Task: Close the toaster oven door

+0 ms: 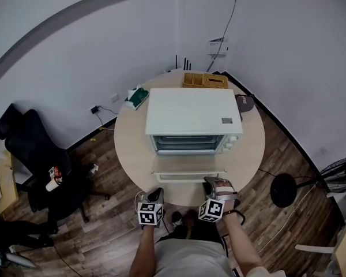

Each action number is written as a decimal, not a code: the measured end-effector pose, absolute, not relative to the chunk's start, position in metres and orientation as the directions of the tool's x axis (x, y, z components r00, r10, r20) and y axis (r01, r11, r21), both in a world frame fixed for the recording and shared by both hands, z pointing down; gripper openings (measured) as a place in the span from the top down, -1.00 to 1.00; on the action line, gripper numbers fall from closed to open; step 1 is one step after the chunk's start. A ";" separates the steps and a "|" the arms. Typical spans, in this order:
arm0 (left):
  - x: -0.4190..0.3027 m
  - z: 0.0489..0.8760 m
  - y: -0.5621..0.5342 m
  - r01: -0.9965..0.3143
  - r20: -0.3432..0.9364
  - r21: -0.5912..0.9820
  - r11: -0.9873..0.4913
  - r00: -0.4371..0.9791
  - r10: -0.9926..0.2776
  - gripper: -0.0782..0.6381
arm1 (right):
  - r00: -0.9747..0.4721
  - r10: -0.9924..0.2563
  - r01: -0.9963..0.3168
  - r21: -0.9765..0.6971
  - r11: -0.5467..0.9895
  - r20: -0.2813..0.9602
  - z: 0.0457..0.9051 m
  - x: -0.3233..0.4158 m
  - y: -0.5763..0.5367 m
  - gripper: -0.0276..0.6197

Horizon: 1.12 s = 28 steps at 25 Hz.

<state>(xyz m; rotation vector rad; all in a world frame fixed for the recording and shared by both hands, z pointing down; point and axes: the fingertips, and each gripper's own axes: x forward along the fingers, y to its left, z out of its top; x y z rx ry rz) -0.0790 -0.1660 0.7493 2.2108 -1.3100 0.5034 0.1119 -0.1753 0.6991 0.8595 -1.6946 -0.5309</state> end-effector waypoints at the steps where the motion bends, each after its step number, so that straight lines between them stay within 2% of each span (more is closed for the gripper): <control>1: -0.078 0.749 -0.167 -0.883 0.552 0.243 -0.401 0.466 -0.691 0.62 | -0.126 -0.771 -0.271 0.726 0.632 0.624 0.696 0.112 -0.178 0.66; 28: -0.073 0.728 -0.193 -0.877 0.501 0.242 -0.416 0.480 -0.720 0.62 | -0.145 -0.825 -0.214 0.797 0.565 0.546 0.637 0.118 -0.246 0.63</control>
